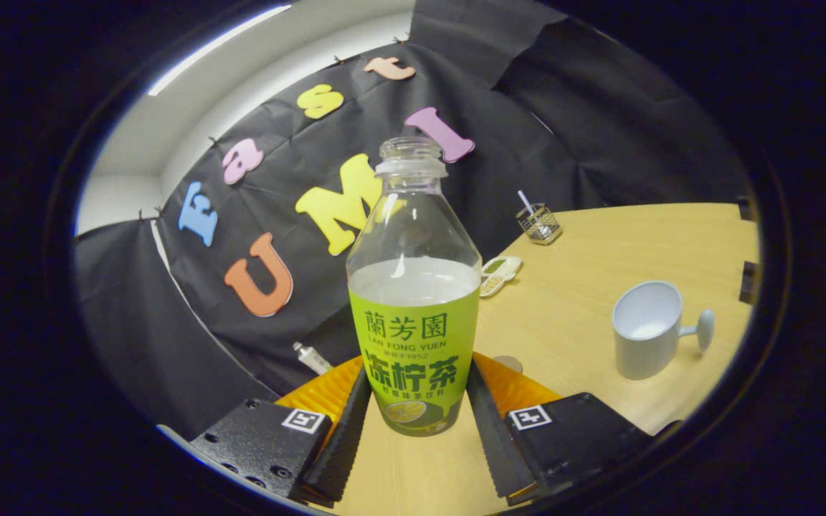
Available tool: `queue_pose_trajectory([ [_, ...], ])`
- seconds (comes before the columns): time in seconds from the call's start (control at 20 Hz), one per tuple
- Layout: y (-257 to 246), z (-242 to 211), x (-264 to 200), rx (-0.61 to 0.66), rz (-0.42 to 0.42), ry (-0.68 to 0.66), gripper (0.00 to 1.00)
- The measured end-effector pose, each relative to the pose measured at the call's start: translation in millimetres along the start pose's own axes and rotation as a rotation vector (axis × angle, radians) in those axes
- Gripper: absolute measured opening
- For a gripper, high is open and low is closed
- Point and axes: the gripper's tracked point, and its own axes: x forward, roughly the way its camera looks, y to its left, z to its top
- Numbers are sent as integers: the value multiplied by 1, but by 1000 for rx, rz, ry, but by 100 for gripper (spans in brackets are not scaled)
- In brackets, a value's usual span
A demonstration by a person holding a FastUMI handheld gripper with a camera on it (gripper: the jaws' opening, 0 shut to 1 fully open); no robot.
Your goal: Take the bottle from table, then pour the juice into the cup, finally place the bottle on the coaster
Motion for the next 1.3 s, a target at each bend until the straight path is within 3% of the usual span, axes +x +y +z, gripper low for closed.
queue_pose_trajectory([
  [0.3, 10, -8, 28, -229, -55, 11, 79],
  [0.9, 6, 11, 89, -537, -185, -31, 79],
  [1.3, -14, -18, 139, -588, -239, 77, 80],
])
